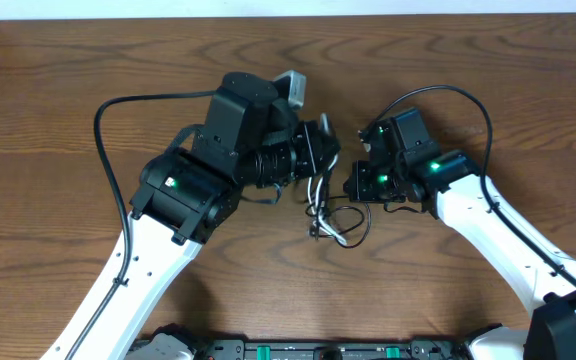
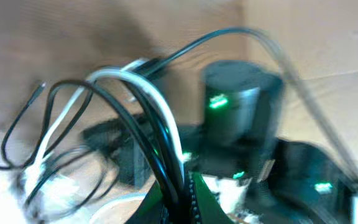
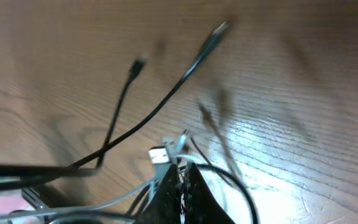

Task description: Untangle cables

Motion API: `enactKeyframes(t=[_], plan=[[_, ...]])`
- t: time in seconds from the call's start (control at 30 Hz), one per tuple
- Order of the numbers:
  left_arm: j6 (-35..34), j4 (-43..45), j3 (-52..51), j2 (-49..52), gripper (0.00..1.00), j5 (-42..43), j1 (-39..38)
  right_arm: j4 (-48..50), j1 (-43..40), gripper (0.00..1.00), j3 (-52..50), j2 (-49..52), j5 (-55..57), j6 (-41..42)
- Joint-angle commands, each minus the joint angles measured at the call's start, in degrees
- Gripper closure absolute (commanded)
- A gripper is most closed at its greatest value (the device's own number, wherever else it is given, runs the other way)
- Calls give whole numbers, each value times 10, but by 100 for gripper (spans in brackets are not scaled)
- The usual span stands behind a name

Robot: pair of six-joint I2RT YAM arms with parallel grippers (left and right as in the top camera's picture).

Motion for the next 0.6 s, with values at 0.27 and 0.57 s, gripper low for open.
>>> enactKeyframes(t=[0.27, 0.57], plan=[[9, -49, 7, 0, 91, -131, 2, 61, -69, 62, 13, -73, -306, -14], [5, -50, 6, 21, 83, -84, 1, 66, -68, 32, 13, -93, -309, -14]])
